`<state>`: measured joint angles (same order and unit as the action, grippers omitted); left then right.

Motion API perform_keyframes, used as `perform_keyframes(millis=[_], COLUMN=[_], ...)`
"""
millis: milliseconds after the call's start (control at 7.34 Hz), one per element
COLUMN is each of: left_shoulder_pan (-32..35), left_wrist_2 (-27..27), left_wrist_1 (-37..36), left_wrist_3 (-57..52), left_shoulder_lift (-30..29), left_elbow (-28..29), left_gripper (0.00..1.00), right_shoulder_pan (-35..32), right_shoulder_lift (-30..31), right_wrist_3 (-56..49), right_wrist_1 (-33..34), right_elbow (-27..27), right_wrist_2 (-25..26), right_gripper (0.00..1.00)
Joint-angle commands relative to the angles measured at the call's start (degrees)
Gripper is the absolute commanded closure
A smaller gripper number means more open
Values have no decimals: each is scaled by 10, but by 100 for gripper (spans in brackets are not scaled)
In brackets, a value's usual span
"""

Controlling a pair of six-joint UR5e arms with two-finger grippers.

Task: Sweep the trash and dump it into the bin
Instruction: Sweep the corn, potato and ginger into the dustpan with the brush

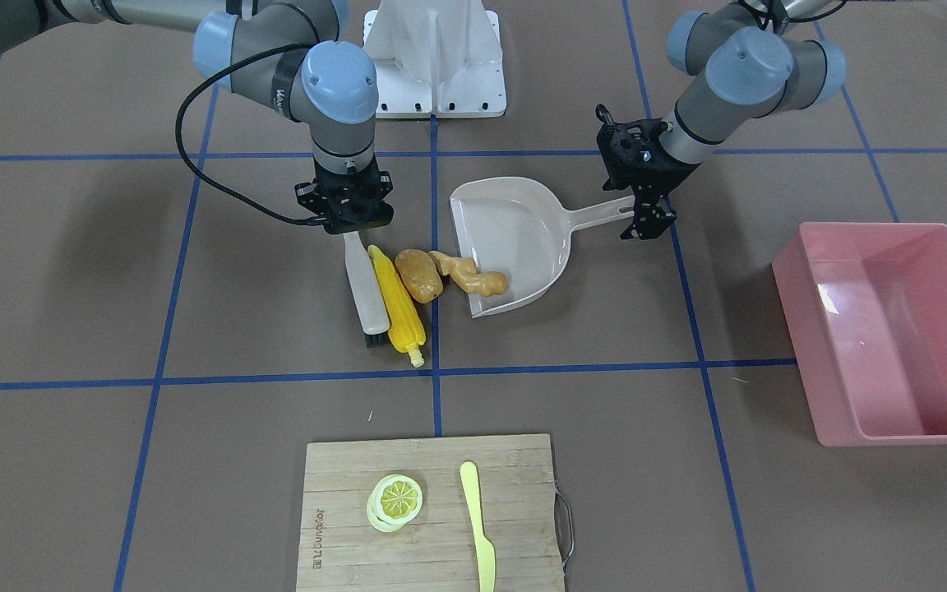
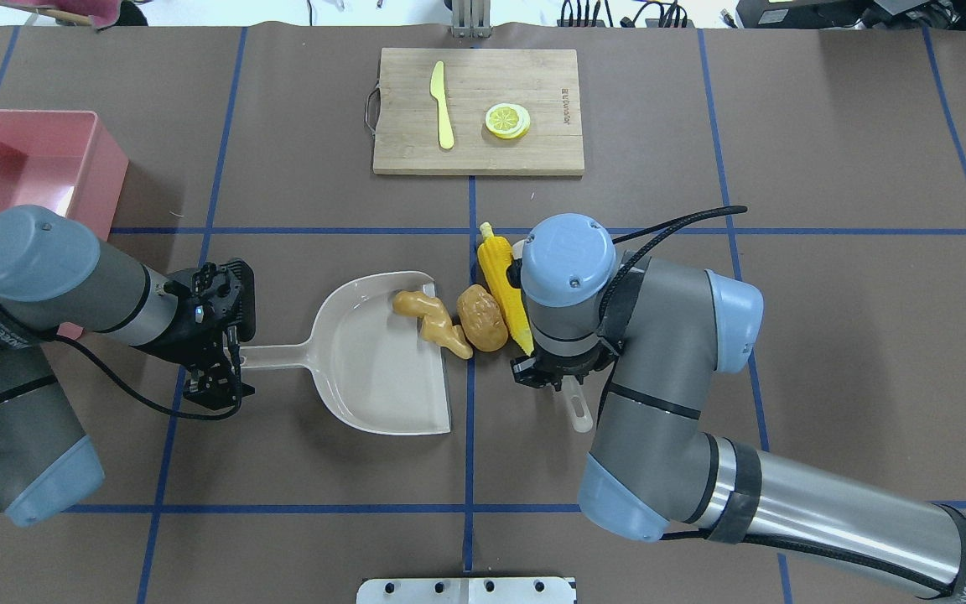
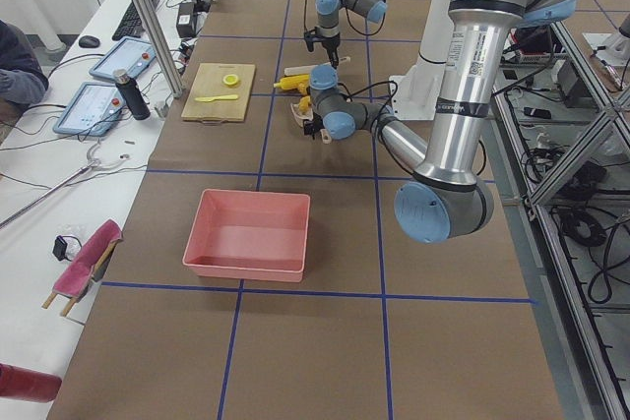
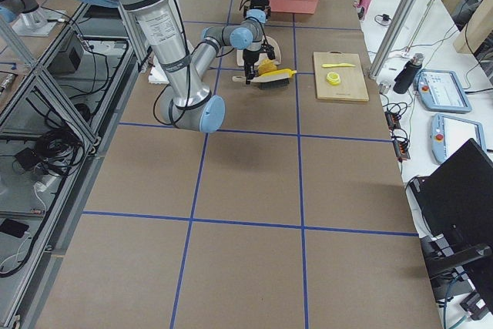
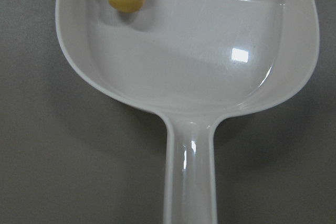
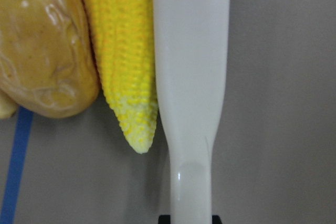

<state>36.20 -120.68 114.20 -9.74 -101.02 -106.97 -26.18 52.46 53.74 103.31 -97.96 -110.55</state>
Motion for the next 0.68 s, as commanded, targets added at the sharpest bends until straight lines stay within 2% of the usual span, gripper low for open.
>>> perform_keyframes(millis=[0, 136, 545], left_shoulder_pan=[-1, -2, -2], left_wrist_2=[0, 1, -1], left_wrist_1=[0, -2, 1], left_wrist_3=[-1, -1, 0], left_shoulder_lift=[5, 5, 7], left_elbow=[2, 4, 4], left_gripper=[12, 12, 12], right_shoulder_pan=[9, 12, 47], right_shoulder_lift=[-27, -33, -36], right_wrist_3=[15, 21, 100], right_wrist_1=[-31, -33, -113], right_elbow=[26, 25, 22], right_wrist_2=[-9, -18, -22], right_gripper=[100, 100, 100])
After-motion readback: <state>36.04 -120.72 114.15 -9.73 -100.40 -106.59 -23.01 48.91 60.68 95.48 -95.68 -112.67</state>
